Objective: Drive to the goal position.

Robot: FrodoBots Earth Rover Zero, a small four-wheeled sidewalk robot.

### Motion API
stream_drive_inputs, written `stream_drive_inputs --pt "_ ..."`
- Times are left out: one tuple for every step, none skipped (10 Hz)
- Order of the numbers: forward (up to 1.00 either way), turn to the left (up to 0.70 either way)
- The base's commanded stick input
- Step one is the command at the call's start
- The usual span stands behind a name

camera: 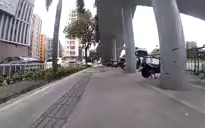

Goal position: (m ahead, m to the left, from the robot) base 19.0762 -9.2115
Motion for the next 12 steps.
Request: stream_drive_inputs --pt "0.45 0.00" --pt "0.45 0.00" --pt "0.45 0.00" --pt "0.45 0.00" --pt "0.45 0.00" --pt "0.45 0.00" --pt "0.45 0.00" --pt "0.45 0.00" --pt "0.45 0.00" --pt "0.45 0.00" --pt "0.45 0.00" --pt "0.45 0.00"
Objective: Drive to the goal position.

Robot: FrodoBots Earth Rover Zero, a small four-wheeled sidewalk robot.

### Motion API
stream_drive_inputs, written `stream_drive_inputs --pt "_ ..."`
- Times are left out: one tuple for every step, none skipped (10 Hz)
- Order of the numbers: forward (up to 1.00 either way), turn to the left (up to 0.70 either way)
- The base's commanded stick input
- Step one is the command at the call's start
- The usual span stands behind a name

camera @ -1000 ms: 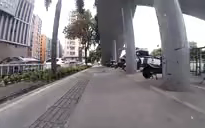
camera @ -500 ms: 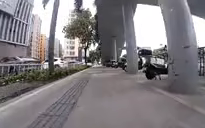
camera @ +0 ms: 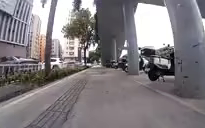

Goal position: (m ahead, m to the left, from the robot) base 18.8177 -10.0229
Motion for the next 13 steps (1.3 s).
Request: stream_drive_inputs --pt "0.45 0.00" --pt "0.45 0.00" --pt "0.45 0.00" --pt "0.45 0.00" --pt "0.45 0.00" --pt "0.45 0.00" --pt "0.45 0.00" --pt "0.45 0.00" --pt "0.45 0.00" --pt "0.45 0.00" --pt "0.45 0.00" --pt "0.45 0.00" --pt "0.45 0.00"
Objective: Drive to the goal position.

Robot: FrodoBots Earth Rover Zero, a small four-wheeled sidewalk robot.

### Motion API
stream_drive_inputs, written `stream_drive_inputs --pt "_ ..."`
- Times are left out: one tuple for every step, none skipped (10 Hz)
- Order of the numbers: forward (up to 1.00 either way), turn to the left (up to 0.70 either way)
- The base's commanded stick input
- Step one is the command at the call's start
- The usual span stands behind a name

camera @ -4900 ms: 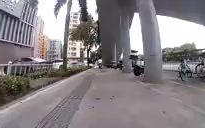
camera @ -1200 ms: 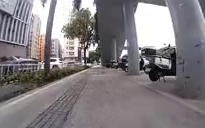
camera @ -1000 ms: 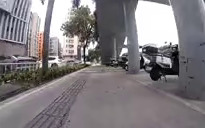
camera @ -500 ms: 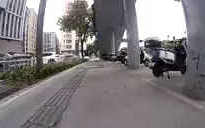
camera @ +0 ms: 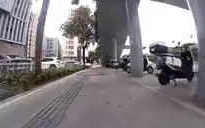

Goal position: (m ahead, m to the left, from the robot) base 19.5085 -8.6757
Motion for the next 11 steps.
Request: stream_drive_inputs --pt "0.45 0.00" --pt "0.45 0.00" --pt "0.45 0.00" --pt "0.45 0.00" --pt "0.45 0.00" --pt "0.45 0.00" --pt "0.45 0.00" --pt "0.45 0.00" --pt "0.45 0.00" --pt "0.45 0.00" --pt "0.45 0.00"
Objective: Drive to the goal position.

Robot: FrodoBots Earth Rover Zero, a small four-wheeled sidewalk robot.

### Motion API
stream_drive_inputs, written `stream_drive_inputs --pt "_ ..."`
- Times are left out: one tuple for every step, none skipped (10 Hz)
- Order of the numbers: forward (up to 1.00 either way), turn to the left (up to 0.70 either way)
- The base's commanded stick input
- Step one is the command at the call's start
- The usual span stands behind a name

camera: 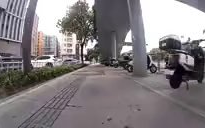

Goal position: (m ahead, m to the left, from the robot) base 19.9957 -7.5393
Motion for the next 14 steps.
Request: stream_drive_inputs --pt "0.45 0.00" --pt "0.45 0.00" --pt "0.45 0.00" --pt "0.45 0.00" --pt "0.45 0.00" --pt "0.45 0.00" --pt "0.45 0.00" --pt "0.45 0.00" --pt "0.45 0.00" --pt "0.45 0.00" --pt "0.45 0.00" --pt "0.45 0.00" --pt "0.45 0.00" --pt "0.45 0.00"
